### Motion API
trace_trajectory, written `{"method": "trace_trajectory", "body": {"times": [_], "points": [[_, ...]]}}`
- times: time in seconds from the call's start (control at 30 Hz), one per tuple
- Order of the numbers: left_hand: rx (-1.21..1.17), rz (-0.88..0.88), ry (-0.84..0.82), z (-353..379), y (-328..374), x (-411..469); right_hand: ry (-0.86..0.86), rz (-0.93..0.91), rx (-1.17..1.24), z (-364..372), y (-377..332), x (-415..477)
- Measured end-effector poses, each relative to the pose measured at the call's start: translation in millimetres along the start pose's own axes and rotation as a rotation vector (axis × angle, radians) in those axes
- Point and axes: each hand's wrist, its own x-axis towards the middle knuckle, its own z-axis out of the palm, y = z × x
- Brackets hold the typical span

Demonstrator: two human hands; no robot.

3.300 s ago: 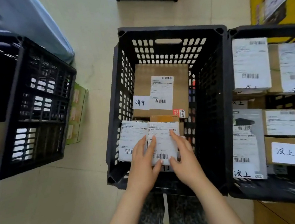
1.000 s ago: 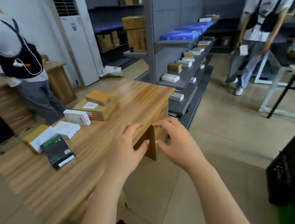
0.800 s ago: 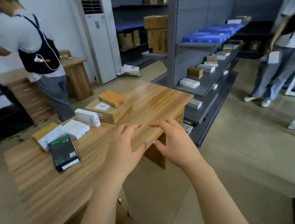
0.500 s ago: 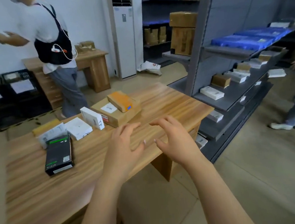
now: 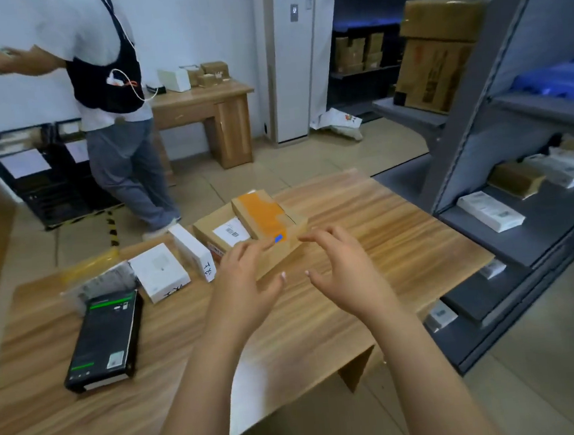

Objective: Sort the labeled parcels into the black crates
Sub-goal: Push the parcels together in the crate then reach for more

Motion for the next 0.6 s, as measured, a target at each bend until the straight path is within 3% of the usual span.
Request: {"method": "trace_trajectory", "body": {"times": [0.27,0.6], "points": [[0.064,-0.106,-0.048,29,-44,103,-0.077,0.036,0.017,25,56,111],[0.187,-0.37,-0.18,100,-98,169,-0.401,0.036,0.006,87,146,213]]}}
